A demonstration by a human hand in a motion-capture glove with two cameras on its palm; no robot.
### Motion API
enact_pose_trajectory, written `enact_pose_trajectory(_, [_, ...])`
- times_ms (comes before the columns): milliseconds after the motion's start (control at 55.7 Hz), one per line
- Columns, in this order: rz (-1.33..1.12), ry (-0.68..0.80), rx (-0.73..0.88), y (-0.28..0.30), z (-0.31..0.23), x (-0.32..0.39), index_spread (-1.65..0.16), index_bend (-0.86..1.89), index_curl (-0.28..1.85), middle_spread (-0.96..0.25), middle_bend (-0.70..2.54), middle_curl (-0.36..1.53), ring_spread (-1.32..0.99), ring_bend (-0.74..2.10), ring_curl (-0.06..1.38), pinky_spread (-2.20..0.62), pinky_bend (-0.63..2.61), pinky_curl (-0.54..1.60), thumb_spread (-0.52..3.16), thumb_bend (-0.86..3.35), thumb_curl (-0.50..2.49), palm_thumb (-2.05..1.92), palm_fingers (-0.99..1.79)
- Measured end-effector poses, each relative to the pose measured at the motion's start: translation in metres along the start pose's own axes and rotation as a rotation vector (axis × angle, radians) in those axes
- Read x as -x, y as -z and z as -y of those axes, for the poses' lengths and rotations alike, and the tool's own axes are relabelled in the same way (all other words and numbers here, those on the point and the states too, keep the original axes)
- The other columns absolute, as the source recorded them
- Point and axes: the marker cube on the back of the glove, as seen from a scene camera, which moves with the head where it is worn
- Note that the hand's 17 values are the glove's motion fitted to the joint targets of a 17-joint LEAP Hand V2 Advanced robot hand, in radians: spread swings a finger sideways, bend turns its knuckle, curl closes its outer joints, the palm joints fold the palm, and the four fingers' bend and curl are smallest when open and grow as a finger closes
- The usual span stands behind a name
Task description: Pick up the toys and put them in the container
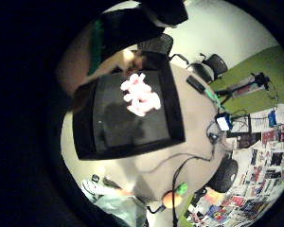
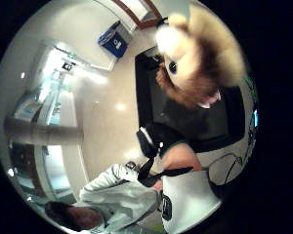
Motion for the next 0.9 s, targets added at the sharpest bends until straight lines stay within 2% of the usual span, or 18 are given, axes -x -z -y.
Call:
enact_pose_trajectory(108, [0.000, 0.014, 0.018, 0.006, -0.011, -0.021, -0.22, 0.01, 0.40, 0.02, 0.08, 0.26, -0.03, 0.25, 0.33, -0.02, 1.04, 0.45, 1.02, -0.06, 0.59, 0.12, -0.53])
enact_pose_trajectory(197, [-0.045, 0.011, 0.047, 0.016, -0.037, -0.033, -0.22, 0.00, 0.32, 0.02, 0.09, 0.24, 0.00, 0.19, 0.31, 0.02, 0.98, 0.42, 1.07, -0.04, 0.53, 0.08, -0.47])
enact_pose_trajectory(287, [-0.110, 0.000, 0.072, 0.029, -0.058, -0.076, -0.22, 0.02, 0.27, 0.02, 0.10, 0.23, 0.01, 0.17, 0.30, 0.04, 0.93, 0.40, 1.12, -0.03, 0.49, 0.06, -0.42])
enact_pose_trajectory(395, [-0.108, -0.043, 0.097, 0.048, -0.107, -0.123, -0.22, 0.05, 0.23, 0.02, 0.12, 0.23, 0.02, 0.14, 0.28, 0.06, 0.88, 0.38, 1.16, -0.02, 0.45, 0.06, -0.38])
enact_pose_trajectory(538, [-0.056, 0.022, 0.196, 0.050, -0.193, -0.153, -0.23, 0.10, 0.21, 0.01, 0.13, 0.23, 0.02, 0.16, 0.27, 0.06, 0.82, 0.36, 1.20, -0.01, 0.42, 0.08, -0.28])
enact_pose_trajectory(700, [-0.073, 0.067, 0.375, 0.003, -0.288, -0.184, -0.26, 0.15, 0.23, -0.01, 0.16, 0.24, 0.01, 0.15, 0.25, 0.06, 0.76, 0.34, 1.21, -0.01, 0.39, 0.10, -0.18])
enact_pose_trajectory(789, [-0.069, 0.061, 0.458, -0.047, -0.335, -0.194, -0.27, 0.16, 0.24, -0.02, 0.15, 0.24, 0.00, 0.15, 0.23, 0.06, 0.75, 0.34, 1.20, -0.02, 0.37, 0.09, -0.17])
enact_pose_trajectory(897, [-0.099, 0.070, 0.579, -0.119, -0.420, -0.167, -0.29, 0.21, 0.27, -0.02, 0.11, 0.23, 0.00, 0.11, 0.21, 0.06, 0.77, 0.34, 1.18, -0.02, 0.36, 0.08, -0.19])
